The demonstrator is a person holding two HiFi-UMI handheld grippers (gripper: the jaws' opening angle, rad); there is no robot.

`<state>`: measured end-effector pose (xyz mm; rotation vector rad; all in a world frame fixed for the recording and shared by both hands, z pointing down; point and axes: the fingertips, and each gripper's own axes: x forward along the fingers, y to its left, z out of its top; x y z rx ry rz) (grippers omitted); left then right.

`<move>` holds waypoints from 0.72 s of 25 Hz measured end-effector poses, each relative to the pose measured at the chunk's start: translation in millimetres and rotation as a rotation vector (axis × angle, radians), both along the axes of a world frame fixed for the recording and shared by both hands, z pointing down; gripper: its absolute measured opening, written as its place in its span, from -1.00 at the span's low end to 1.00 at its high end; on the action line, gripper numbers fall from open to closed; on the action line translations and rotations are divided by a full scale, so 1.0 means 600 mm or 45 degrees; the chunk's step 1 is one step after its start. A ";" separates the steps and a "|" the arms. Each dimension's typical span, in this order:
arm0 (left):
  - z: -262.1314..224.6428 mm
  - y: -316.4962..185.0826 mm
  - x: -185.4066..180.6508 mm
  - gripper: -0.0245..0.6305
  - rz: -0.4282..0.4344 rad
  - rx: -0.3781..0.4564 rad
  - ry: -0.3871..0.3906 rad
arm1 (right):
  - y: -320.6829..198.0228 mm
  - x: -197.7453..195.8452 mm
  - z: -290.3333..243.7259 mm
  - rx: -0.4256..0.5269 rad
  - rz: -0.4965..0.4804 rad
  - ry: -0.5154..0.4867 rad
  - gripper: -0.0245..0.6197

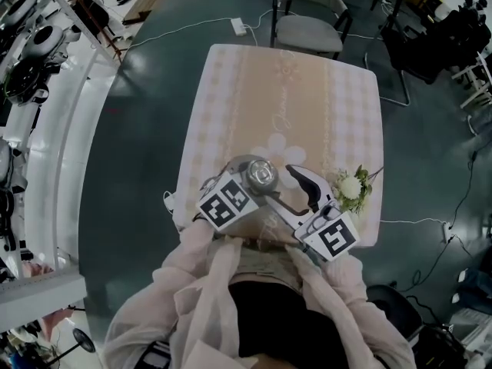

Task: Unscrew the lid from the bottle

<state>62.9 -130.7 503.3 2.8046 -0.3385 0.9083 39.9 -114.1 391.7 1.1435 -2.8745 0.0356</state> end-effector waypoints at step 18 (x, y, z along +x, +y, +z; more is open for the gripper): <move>0.012 0.026 0.010 0.28 -0.030 0.005 -0.077 | -0.008 -0.023 0.020 0.028 0.064 0.138 -0.18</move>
